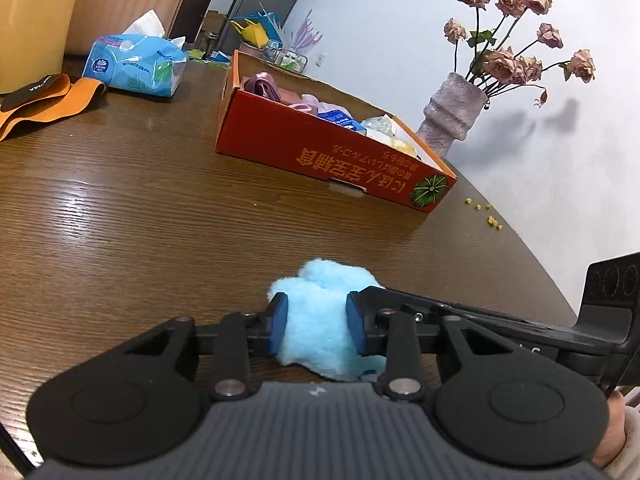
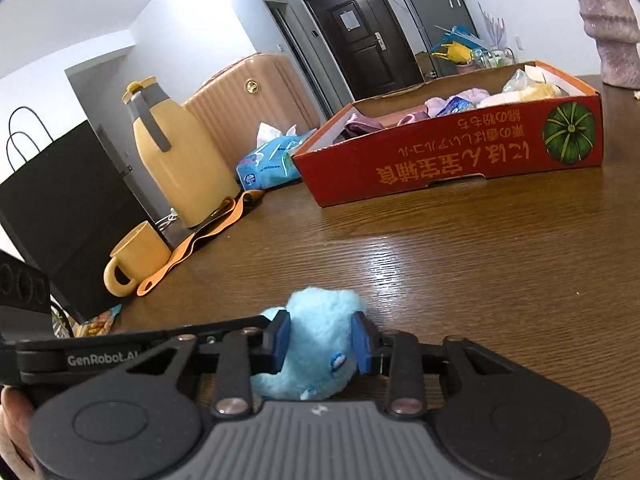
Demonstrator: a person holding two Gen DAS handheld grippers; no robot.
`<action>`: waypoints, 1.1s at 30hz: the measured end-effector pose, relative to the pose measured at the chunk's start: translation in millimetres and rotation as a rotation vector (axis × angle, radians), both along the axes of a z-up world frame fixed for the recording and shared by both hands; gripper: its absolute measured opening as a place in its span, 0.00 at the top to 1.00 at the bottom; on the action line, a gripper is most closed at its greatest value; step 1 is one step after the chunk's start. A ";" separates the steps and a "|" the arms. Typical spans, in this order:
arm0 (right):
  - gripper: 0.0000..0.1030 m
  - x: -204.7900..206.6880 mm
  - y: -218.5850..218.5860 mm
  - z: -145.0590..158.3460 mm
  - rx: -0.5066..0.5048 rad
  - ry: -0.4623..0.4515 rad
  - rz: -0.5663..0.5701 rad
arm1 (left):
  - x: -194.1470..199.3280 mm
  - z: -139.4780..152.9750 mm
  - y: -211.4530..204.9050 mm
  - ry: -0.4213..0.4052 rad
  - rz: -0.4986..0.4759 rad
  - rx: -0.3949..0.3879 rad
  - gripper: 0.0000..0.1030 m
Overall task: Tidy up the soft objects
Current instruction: 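Lift the light-blue plush with both grippers and carry it toward the box, then lower the plush into the box and open both grippers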
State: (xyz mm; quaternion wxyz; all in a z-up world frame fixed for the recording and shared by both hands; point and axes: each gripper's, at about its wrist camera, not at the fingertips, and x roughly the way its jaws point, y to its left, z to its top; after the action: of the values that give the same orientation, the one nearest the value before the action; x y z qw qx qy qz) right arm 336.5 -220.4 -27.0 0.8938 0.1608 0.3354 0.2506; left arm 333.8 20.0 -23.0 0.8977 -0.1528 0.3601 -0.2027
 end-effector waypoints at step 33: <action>0.82 -7.2 -92.5 107.5 -0.034 -0.308 -0.149 | 42.4 121.6 -116.5 -0.330 -0.123 0.074 0.76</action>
State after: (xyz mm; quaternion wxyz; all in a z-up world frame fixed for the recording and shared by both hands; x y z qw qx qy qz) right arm 329.3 -312.9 80.5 0.9533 0.1296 0.1861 0.1995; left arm 376.2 -96.5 98.7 0.9356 -0.0618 0.2236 -0.2661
